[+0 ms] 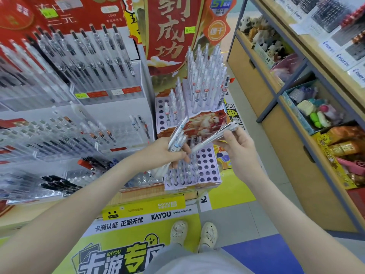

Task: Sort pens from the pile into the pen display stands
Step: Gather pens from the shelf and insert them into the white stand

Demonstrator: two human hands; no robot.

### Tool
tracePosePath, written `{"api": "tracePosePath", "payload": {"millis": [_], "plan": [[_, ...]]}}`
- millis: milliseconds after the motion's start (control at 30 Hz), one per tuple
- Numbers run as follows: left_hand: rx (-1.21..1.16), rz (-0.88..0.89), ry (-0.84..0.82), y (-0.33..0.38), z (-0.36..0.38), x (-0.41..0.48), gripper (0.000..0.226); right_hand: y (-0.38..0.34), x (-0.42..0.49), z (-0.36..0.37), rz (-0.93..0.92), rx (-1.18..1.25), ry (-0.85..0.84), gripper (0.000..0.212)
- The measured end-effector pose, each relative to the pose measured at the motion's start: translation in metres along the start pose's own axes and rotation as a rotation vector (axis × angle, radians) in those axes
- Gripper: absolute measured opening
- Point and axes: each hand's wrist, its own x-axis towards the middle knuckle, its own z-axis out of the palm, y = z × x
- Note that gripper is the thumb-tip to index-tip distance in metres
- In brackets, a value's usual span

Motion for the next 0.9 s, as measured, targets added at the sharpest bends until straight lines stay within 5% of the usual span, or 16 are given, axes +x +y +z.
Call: {"api": "tracePosePath", "payload": {"millis": [200, 400, 600, 900], "plan": [[-0.028, -0.020, 0.172, 0.004, -0.001, 0.004, 0.004, -0.005, 0.010, 0.003, 0.037, -0.076, -0.047, 0.021], [0.070, -0.012, 0.126, 0.018, 0.010, 0.011, 0.014, -0.011, 0.009, 0.023, 0.074, -0.124, -0.179, 0.014], [0.171, -0.064, 0.206, 0.006, 0.003, 0.003, 0.013, -0.003, 0.010, -0.002, 0.059, -0.096, 0.034, 0.013], [0.072, -0.117, 0.261, -0.007, 0.003, -0.009, 0.018, 0.036, 0.005, -0.008, -0.108, -0.727, -0.117, 0.023]]}}
